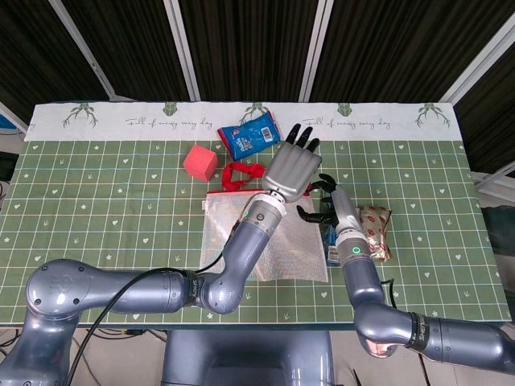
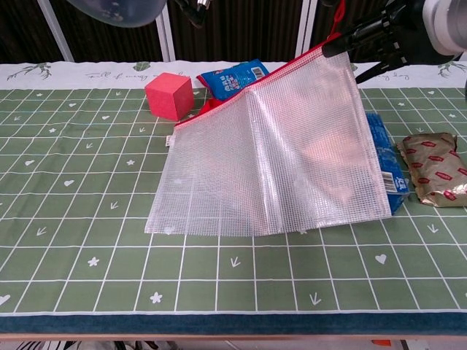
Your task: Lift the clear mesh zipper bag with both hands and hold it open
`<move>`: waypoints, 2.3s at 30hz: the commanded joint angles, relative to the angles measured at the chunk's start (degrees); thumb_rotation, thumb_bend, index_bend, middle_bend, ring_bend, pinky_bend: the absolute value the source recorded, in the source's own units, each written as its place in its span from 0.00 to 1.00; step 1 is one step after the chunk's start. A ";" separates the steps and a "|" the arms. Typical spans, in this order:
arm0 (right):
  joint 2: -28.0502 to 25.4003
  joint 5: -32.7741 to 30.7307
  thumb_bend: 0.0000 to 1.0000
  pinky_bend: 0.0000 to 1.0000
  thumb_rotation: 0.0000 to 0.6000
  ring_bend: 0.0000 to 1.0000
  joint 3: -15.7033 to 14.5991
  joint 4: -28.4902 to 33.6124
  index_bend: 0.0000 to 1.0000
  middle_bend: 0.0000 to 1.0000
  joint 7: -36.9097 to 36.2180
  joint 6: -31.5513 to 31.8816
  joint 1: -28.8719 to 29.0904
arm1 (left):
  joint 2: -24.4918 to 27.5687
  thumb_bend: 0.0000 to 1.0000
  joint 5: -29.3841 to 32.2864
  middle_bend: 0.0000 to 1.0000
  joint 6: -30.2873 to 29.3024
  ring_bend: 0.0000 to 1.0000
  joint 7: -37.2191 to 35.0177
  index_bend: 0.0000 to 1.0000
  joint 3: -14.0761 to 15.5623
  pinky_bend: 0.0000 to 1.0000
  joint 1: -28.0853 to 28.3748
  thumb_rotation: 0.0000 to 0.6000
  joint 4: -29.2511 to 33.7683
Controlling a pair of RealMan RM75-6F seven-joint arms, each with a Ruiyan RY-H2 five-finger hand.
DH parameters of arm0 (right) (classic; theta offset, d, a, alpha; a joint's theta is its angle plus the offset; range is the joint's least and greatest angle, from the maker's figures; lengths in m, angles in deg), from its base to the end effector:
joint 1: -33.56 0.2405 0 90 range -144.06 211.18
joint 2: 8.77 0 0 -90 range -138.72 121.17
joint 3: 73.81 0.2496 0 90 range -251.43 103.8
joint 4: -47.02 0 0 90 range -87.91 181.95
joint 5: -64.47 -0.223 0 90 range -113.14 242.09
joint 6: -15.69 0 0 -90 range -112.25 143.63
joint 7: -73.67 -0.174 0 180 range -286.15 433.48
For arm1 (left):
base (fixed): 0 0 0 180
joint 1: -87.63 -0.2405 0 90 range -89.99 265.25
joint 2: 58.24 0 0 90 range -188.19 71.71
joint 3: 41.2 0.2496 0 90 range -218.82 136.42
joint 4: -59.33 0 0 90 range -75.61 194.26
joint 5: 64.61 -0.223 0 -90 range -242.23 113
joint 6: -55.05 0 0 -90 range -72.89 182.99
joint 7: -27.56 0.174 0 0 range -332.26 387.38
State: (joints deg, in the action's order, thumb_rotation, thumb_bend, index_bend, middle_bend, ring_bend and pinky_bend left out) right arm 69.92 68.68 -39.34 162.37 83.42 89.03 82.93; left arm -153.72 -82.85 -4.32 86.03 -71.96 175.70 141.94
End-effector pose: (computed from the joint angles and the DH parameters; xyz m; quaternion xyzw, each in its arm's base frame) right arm -0.0691 -0.3723 0.0459 0.3458 -0.7472 0.4494 0.3466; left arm 0.1752 0.4133 -0.0255 -0.7627 -0.2505 -0.4093 0.4336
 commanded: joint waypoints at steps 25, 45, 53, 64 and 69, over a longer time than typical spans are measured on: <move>0.77 -1.68 0.51 0.23 1.00 0.00 1.64 -0.85 0.52 0.15 -0.97 -0.25 -0.85 | 1.38 0.48 0.93 0.20 -0.39 0.00 -2.92 0.62 2.91 0.00 1.59 1.00 -0.67; 0.41 -2.17 0.54 0.23 1.00 0.00 3.07 -0.06 0.64 0.22 -1.20 -0.49 -0.73 | 2.04 0.48 1.39 0.20 -0.67 0.00 -4.70 0.62 4.19 0.00 1.90 1.00 0.37; -0.09 -2.79 0.55 0.23 1.00 0.00 4.03 0.40 0.64 0.22 -1.89 -0.28 -1.04 | 2.87 0.48 1.19 0.20 -0.95 0.00 -5.75 0.62 4.91 0.00 1.13 1.00 1.72; -2.15 -4.29 0.57 0.23 1.00 0.00 7.02 1.80 0.66 0.24 -3.98 -0.96 -2.06 | 5.57 0.49 1.05 0.20 -2.01 0.00 -7.02 0.62 7.39 0.00 -2.04 1.00 4.66; -2.74 -4.40 0.58 0.23 1.00 0.00 7.66 2.23 0.67 0.24 -4.63 -0.85 -2.26 | 6.53 0.48 0.96 0.20 -2.31 0.00 -7.48 0.62 8.23 0.00 -3.21 1.00 5.42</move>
State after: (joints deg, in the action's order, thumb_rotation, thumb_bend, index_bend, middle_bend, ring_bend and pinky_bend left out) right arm 67.24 64.33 -31.73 164.55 78.86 88.19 80.71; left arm -147.24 -81.86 -6.59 78.61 -63.78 172.55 147.28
